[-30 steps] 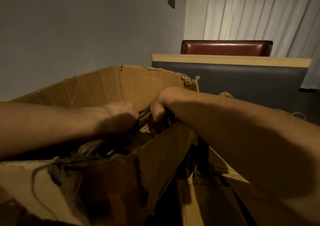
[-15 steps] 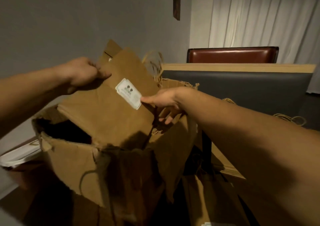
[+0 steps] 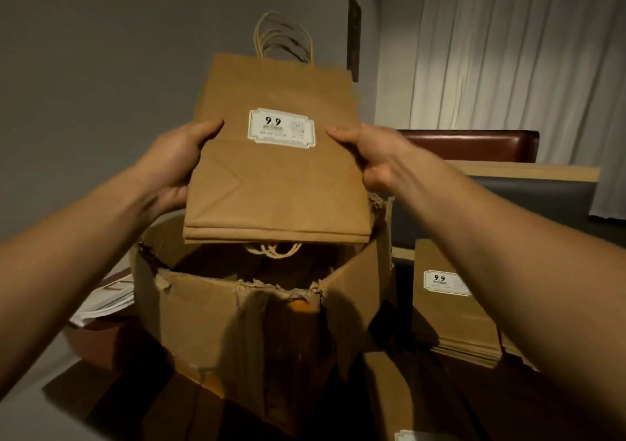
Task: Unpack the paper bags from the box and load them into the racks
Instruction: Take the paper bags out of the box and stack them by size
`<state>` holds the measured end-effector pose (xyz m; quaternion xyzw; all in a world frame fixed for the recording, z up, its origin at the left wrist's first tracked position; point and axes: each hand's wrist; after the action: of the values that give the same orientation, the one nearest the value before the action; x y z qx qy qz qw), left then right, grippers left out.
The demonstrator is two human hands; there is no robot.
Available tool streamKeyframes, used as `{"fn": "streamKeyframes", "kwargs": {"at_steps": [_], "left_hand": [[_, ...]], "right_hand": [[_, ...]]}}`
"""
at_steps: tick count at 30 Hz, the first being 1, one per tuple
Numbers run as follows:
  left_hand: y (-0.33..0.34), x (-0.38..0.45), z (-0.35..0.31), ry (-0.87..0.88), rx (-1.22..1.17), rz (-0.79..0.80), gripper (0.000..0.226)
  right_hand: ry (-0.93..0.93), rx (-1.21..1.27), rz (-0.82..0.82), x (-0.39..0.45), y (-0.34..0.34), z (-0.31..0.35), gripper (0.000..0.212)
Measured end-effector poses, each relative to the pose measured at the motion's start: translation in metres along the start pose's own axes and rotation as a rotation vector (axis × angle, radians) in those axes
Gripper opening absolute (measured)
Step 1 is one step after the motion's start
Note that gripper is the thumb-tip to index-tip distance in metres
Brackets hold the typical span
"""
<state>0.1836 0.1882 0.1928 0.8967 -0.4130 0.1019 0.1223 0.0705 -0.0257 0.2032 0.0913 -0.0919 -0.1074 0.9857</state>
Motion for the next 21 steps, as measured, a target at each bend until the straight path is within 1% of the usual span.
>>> {"fn": "streamKeyframes", "kwargs": {"at_steps": [1, 4, 5, 7, 8, 9, 11, 12, 15, 18, 20, 21], "left_hand": [[0.009, -0.001, -0.007, 0.043, 0.008, -0.003, 0.028], [0.041, -0.007, -0.021, 0.137, -0.002, 0.065, 0.031], [0.051, -0.009, -0.021, 0.156, -0.015, 0.089, 0.031], [0.072, -0.018, -0.015, 0.173, -0.028, 0.117, 0.031], [0.083, -0.023, -0.008, 0.170, -0.021, 0.125, 0.031], [0.089, -0.028, 0.000, 0.167, -0.007, 0.124, 0.030], [0.108, -0.042, 0.023, 0.138, 0.000, 0.156, 0.029], [0.115, -0.049, 0.036, 0.119, -0.009, 0.173, 0.028], [0.142, -0.073, 0.081, 0.047, -0.062, 0.197, 0.025], [0.159, -0.099, 0.128, -0.049, -0.086, 0.182, 0.022], [0.164, -0.119, 0.159, -0.115, -0.089, 0.179, 0.027], [0.165, -0.128, 0.173, -0.147, -0.077, 0.194, 0.036]], "right_hand": [[-0.008, -0.018, -0.014, -0.009, 0.000, 0.012, 0.014], [-0.099, -0.045, -0.097, -0.037, -0.008, 0.035, 0.022], [-0.124, -0.035, -0.119, -0.046, -0.012, 0.038, 0.020], [-0.151, -0.046, -0.155, -0.071, -0.027, 0.038, 0.011], [-0.149, -0.051, -0.176, -0.087, -0.038, 0.036, 0.012], [-0.135, -0.059, -0.193, -0.101, -0.048, 0.031, 0.018], [-0.109, -0.072, -0.226, -0.138, -0.069, 0.018, 0.028], [-0.095, -0.077, -0.250, -0.153, -0.078, 0.009, 0.028], [-0.068, -0.103, -0.369, -0.200, -0.103, -0.024, 0.025], [-0.079, -0.097, -0.504, -0.232, -0.122, -0.060, 0.018], [-0.040, -0.062, -0.542, -0.253, -0.133, -0.087, 0.019], [-0.011, -0.048, -0.548, -0.262, -0.138, -0.102, 0.019]]}}
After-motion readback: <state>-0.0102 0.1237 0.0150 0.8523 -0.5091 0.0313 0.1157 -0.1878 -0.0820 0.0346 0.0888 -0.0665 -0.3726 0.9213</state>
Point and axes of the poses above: each hand's wrist, its own x-axis towards the middle knuckle, its own y-axis out of the palm, z = x × y, and after that the axes turned 15 degrees about z, right-handed
